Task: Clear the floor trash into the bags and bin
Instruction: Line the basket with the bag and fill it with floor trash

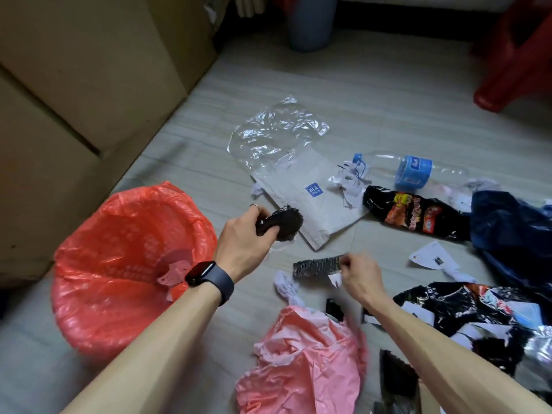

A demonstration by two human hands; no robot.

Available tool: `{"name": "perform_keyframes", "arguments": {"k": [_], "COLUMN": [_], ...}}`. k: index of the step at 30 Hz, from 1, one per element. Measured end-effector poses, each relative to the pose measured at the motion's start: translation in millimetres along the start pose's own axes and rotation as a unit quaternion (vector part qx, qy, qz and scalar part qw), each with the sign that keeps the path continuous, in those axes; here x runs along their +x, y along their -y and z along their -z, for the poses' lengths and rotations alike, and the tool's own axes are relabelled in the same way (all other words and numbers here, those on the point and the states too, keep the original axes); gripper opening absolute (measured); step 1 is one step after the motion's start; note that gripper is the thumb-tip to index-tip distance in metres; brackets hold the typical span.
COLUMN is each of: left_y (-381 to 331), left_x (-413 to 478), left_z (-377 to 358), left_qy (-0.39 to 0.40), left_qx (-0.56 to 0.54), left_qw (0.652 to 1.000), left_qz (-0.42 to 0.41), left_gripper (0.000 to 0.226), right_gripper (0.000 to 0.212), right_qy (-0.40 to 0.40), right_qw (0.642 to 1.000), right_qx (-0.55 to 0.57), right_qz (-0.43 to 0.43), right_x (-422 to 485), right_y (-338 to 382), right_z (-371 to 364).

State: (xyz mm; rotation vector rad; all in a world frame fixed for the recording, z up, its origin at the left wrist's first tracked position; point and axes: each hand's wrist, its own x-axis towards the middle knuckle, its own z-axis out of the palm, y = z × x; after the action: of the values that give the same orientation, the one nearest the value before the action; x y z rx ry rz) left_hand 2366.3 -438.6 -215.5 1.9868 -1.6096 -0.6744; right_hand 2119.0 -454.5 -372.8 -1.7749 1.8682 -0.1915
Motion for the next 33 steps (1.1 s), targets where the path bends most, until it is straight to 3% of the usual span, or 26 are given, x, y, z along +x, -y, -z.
{"name": "perform_keyframes", "arguments": {"k": [5, 10, 12, 17, 24, 27, 33], "left_y": [-5, 32, 56, 124, 175, 182, 185], "left_x": [2, -14, -26, -65, -86, -87, -81], "left_z": [74, 153, 171, 176, 144, 139, 147], "left_qy": [-0.127, -0.282, -0.301, -0.21, -0.054, 0.008, 0.006], "left_qx": [-0.019, -0.018, -0.012, 0.056, 0.127, 0.132, 0.129], "left_qw": [0.991, 0.959, 0.952, 0.962, 0.97, 0.972, 0.976], "left_qz": [-0.036, 0.011, 0.047, 0.164, 0.198, 0.191, 0.173], "left_gripper": [0.017, 0.018, 0.018, 0.021, 0.029, 0.033, 0.03], "right_gripper": [0.011, 0.01, 0.009, 0.009, 0.013, 0.017, 0.027], "right_qy": [-0.108, -0.157, -0.153, -0.07, 0.053, 0.087, 0.103], "right_qw": [0.976, 0.931, 0.918, 0.911, 0.928, 0.923, 0.921], "right_qx": [0.145, 0.228, 0.226, 0.182, 0.01, -0.015, 0.013], "right_qz": [0.119, 0.24, 0.288, 0.362, 0.369, 0.373, 0.376], "right_x": [-8, -36, -48, -71, -64, -61, -62], "right_y": [104, 215, 251, 315, 350, 353, 347], "right_z": [60, 101, 102, 75, 15, 0, -8]}}
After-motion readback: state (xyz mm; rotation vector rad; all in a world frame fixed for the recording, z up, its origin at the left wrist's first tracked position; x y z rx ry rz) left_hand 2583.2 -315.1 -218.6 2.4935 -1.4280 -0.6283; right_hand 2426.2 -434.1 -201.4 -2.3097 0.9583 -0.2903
